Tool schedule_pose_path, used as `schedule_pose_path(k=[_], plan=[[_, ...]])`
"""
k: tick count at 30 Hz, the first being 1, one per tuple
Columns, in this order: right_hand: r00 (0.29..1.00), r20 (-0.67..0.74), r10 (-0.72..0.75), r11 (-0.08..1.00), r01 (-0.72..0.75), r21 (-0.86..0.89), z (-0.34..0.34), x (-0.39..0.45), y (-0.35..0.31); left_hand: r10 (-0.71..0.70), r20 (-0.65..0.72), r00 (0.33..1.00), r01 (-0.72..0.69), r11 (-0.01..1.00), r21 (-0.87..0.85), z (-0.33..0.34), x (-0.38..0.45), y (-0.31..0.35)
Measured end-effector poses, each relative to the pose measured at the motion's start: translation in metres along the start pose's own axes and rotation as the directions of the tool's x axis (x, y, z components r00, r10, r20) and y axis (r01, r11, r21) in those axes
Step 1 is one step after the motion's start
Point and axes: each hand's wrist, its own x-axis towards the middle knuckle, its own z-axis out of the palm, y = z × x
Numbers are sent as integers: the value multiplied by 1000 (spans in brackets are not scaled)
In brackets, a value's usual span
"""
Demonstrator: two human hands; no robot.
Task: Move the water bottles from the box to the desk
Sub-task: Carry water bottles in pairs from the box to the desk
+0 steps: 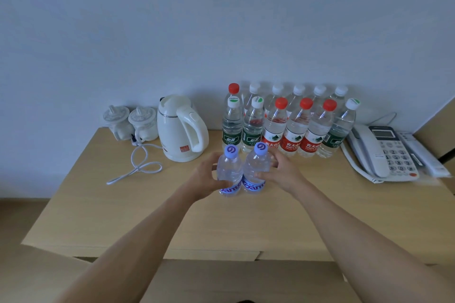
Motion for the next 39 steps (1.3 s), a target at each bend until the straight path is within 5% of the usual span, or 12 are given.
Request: schedule_pose_path(k=[8, 29, 39], plan=[[984, -108, -141, 969, 115, -221, -5, 0, -17, 52, -165, 985, -18, 980, 200, 0, 1, 17], [974, -182, -135, 974, 97, -204, 2, -2, -5, 49, -290, 956, 90, 890, 447, -2, 59, 40], [974, -192, -120, 976, 80, -205, 3, -6, -9, 35, -275, 961, 88, 902, 423, -4, 59, 47]])
